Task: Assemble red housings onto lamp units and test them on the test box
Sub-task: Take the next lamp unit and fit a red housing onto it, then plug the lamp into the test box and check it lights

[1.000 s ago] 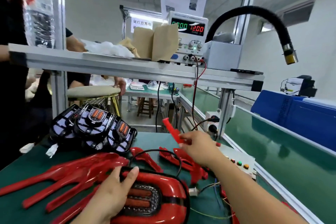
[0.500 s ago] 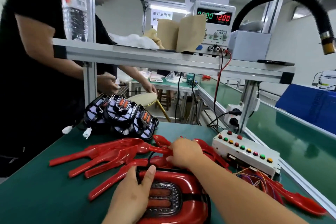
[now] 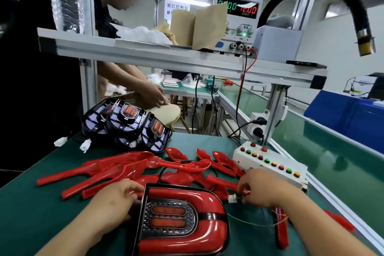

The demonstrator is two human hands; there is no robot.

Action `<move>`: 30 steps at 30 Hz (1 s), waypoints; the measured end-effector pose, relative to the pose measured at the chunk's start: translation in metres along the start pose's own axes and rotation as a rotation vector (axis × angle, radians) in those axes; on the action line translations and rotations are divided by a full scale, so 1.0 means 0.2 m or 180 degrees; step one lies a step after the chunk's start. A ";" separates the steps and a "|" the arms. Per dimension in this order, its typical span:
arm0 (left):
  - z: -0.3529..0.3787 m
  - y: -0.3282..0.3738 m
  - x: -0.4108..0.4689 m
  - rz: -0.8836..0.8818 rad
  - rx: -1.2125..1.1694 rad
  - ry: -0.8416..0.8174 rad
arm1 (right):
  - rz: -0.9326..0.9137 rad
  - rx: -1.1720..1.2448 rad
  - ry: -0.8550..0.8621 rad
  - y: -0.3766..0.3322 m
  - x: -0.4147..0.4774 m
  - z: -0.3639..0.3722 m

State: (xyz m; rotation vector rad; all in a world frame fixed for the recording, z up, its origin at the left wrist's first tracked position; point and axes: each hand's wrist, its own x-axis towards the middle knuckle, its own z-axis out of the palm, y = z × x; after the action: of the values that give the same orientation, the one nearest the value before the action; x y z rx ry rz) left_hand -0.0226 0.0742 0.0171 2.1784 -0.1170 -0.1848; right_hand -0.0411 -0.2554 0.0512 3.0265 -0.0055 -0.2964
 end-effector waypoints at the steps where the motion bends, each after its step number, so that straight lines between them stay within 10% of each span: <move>1: -0.02 -0.01 0.02 0.0211 0.0329 -0.0161 | 0.0040 -0.0092 0.0009 -0.01 0.00 0.03; 7: 0.04 -0.04 0.11 0.1319 0.1631 -0.0272 | 0.0235 0.0287 0.0250 0.01 0.01 0.03; 14: -0.03 0.02 0.24 0.1379 0.1691 0.0282 | 0.0138 0.1622 0.1581 -0.02 0.08 0.00; 17: -0.06 0.08 0.32 0.1391 0.0906 0.0603 | 0.0120 0.1974 0.1814 -0.08 0.12 0.09; 23: 0.08 0.31 0.46 0.0558 -0.3213 0.0213 | -0.0109 0.2094 0.2315 -0.09 0.14 0.14; 30: 0.25 0.64 0.56 0.1300 -0.3121 0.0304 | 0.0067 0.2428 0.3005 -0.05 0.10 0.15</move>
State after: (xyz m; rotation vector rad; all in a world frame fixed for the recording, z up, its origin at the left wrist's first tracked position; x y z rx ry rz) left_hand 0.0768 -0.0566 0.0823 1.1511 -0.3339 0.0907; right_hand -0.0277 -0.2487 0.0170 3.4919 -0.0951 1.4405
